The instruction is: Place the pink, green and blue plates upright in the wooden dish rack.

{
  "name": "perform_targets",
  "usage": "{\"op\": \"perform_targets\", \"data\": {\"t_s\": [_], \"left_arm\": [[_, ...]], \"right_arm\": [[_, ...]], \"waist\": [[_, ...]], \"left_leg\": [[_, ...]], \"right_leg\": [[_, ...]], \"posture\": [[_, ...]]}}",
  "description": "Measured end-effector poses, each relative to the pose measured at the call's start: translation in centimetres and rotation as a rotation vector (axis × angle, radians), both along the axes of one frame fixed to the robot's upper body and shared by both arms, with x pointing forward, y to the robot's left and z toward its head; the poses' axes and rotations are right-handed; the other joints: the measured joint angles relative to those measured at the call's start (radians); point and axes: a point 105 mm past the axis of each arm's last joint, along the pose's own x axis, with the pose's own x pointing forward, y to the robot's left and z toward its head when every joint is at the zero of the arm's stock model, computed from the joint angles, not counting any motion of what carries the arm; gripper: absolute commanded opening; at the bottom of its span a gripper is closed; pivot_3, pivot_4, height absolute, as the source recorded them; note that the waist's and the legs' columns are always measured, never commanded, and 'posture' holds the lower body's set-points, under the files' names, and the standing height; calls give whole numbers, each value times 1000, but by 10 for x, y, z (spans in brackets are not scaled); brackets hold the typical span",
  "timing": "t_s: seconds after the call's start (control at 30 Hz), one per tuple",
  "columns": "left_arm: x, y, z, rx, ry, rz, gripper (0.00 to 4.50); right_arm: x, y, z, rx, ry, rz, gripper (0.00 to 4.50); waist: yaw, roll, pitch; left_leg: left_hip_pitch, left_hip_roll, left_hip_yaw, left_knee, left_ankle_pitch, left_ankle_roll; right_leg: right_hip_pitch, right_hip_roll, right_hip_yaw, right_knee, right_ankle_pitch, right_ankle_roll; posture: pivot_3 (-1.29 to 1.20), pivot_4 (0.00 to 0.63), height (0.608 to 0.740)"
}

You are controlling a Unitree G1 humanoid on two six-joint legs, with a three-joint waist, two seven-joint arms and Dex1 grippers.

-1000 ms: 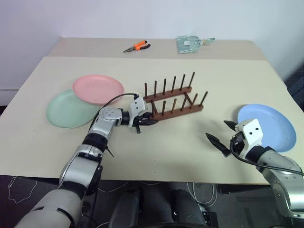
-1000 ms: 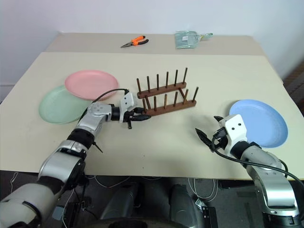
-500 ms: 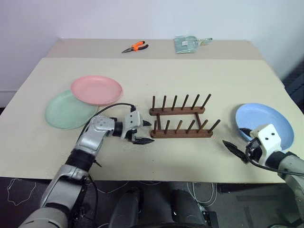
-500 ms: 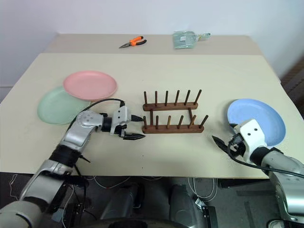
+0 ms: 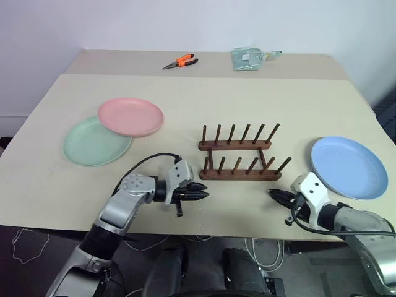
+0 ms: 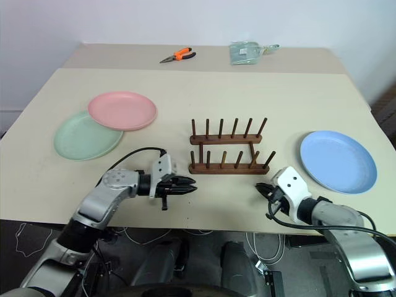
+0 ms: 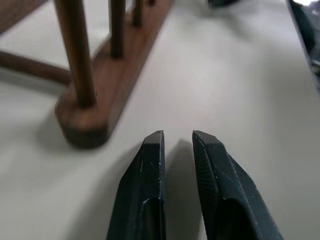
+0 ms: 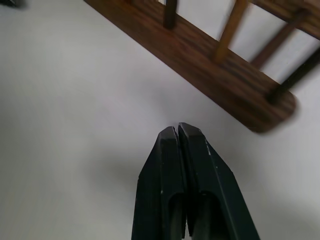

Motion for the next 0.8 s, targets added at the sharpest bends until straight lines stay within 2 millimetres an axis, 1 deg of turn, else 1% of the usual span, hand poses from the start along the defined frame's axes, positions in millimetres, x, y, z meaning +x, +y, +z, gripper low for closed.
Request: {"op": "perform_targets", "data": {"t_s": [0.07,0.17,0.27,0.33,0.43,0.47,0.53,0.57,0.6,0.7,0.73,0.77,0.8], "left_arm": [[14,-8,0,-3,-40,84,905],[38,-14,2,-8,-72,222,905],[55,-12,4,-19,-87,316,905],[60,-9,5,-19,-94,336,905],[63,-7,6,-18,-106,347,905],[64,-7,6,-16,-108,348,897],[64,-4,6,-10,-117,349,897],[65,-1,6,-3,-123,352,897],[65,3,6,3,-126,355,897],[58,20,7,-7,-107,362,1734],[53,26,9,-27,-85,363,2171],[48,36,9,-54,-54,376,2781],[46,45,11,-81,-29,399,3270]], "right_arm": [[16,4,0,-29,-63,-21,38],[40,6,-1,-33,-128,-80,38],[61,8,0,-49,-173,-119,38],[70,8,1,-52,-191,-137,38],[79,5,3,-66,-205,-155,38],[80,4,3,-67,-207,-156,273],[81,4,4,-55,-207,-156,881],[81,3,5,-46,-204,-158,1263],[80,3,6,-35,-200,-155,1800],[70,9,8,-7,-179,-99,3278],[64,14,9,8,-167,-64,3755],[57,21,11,28,-154,-22,4375],[52,27,14,38,-149,17,4500]], "waist": [[-2,-1,-1],[-8,-2,-2],[-13,-3,-3],[-15,-3,-3],[-13,-3,-3],[-13,-2,-3],[-15,-2,-3],[-17,-2,-3],[-20,-2,-3],[-31,-2,-3],[-33,-2,-3],[-35,-2,-2],[-35,-2,-2]], "left_leg": [[1,0,0,3,0,0],[3,0,0,5,0,0],[5,1,0,5,0,0],[5,1,0,5,0,0],[5,1,0,5,0,0],[5,1,0,5,0,0],[5,1,0,5,0,0],[5,1,0,4,0,0],[5,1,0,4,0,0],[5,1,0,2,-1,0],[5,1,0,2,0,0],[4,2,0,1,0,0],[4,2,0,1,0,0]], "right_leg": [[1,0,0,1,0,0],[4,3,0,2,0,0],[5,4,0,3,0,1],[5,5,0,3,0,1],[6,5,0,3,1,2],[5,5,0,3,1,2],[5,5,0,3,1,1],[5,5,0,3,1,1],[5,5,0,3,1,1],[3,5,1,4,1,2],[2,5,2,4,1,1],[0,4,2,5,1,2],[0,4,2,6,1,1]], "posture": [[0,150,738],[0,150,738],[0,150,738],[0,150,738],[0,150,738],[0,150,738],[0,150,738],[0,150,738],[0,150,738],[0,150,738],[0,150,738],[0,150,738],[0,150,738]]}}
